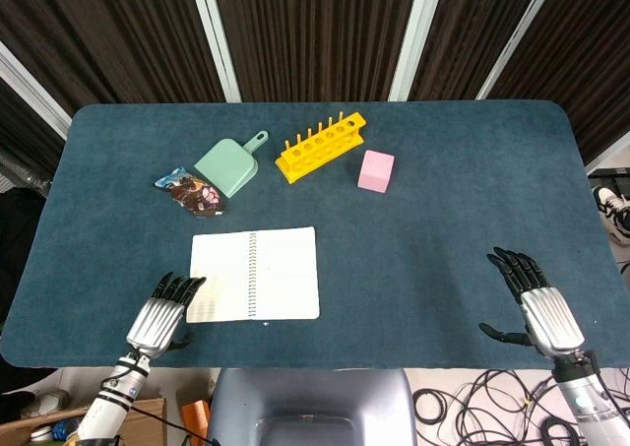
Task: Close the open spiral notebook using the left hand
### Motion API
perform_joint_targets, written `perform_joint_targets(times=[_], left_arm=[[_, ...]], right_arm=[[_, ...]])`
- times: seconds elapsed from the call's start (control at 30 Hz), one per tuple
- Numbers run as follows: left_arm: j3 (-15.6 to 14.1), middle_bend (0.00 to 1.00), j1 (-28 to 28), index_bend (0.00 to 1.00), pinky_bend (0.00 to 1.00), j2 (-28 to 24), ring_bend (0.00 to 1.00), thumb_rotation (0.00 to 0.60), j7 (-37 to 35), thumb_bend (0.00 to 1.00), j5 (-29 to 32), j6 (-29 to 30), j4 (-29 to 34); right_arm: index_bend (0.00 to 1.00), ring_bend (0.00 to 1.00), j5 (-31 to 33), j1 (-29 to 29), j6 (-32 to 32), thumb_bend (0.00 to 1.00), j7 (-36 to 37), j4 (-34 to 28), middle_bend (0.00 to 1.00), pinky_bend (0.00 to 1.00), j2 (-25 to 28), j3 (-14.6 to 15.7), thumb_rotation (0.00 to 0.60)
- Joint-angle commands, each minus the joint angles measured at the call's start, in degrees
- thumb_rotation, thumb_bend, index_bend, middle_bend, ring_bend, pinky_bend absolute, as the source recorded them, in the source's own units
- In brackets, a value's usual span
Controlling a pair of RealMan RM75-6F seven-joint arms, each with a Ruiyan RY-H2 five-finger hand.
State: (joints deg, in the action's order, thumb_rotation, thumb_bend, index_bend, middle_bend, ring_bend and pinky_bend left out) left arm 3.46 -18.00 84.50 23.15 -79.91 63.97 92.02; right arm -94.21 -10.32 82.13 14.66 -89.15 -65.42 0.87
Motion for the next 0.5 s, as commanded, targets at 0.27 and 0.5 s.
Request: perform_joint_targets(times=[0.27, 0.5], left_arm=[[1.73, 0.12, -3.6, 0.09, 0.05, 5.95, 0.08, 0.6, 4.02, 0.25, 4.75, -2.15, -4.52], [1.24, 0.12, -4.41, 0.09, 0.05, 6.72, 0.08, 0.6, 4.95, 0.25, 7.12, -2.77, -5.59]], right_arm=[[0.06, 0.0, -0.32, 0.33, 0.52, 0.0, 0.75, 0.95, 0.03, 0.06, -0.27, 0.23, 0.6], [0.06, 0.0, -0.17, 0.66, 0.77, 0.0, 1.22, 1.48, 0.03, 0.06, -0.42, 0.32, 0.6]])
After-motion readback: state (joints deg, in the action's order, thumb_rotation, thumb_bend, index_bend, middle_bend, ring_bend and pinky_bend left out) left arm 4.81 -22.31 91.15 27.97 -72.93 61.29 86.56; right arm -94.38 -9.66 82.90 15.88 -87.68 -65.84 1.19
